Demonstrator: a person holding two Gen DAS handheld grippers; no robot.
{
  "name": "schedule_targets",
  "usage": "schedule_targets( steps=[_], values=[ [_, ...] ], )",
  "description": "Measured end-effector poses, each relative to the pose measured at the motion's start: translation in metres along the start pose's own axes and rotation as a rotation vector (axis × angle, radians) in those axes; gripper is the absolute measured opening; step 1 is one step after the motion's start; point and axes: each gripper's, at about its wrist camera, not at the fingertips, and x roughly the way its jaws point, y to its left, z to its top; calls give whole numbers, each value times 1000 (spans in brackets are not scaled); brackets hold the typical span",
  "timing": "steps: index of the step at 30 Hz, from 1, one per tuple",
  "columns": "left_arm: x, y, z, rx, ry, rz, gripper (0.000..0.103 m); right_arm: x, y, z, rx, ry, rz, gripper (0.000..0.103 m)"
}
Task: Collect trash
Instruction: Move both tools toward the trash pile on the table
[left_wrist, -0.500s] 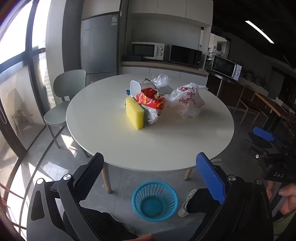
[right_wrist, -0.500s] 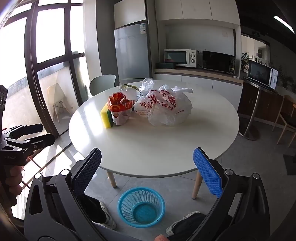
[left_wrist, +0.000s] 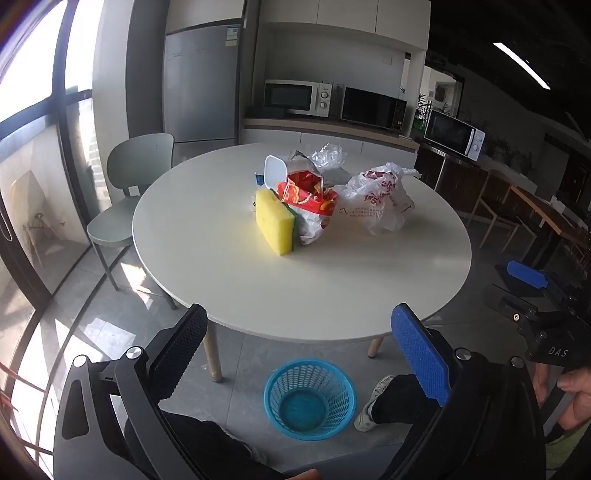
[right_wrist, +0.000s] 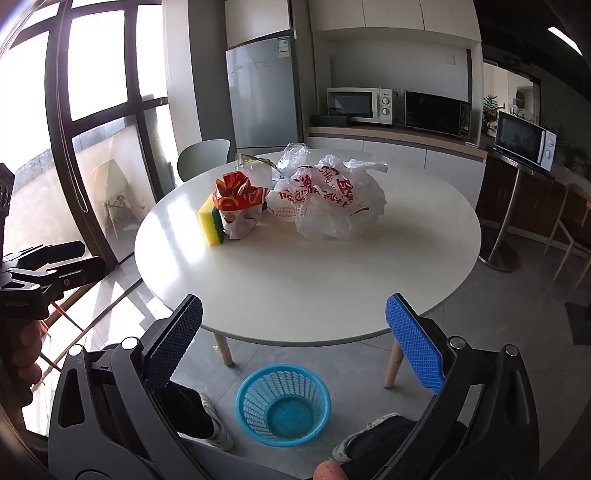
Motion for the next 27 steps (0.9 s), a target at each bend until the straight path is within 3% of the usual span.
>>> schedule_targets(
  steps=[12, 16, 22, 27],
  values=[
    [3, 6, 5, -23, -20, -13, 97, 6, -4, -4, 15, 17, 10, 95],
    [2, 9, 5, -32, -26, -50, 97, 4, -5, -1, 1, 5, -2, 95],
    [9, 9, 9, 4, -20, -35, 97, 9, -10, 3, 18, 17, -7, 95],
    [12, 16, 9, -24, -21, -24, 97, 10, -14, 6, 19, 17, 0, 95]
  ],
)
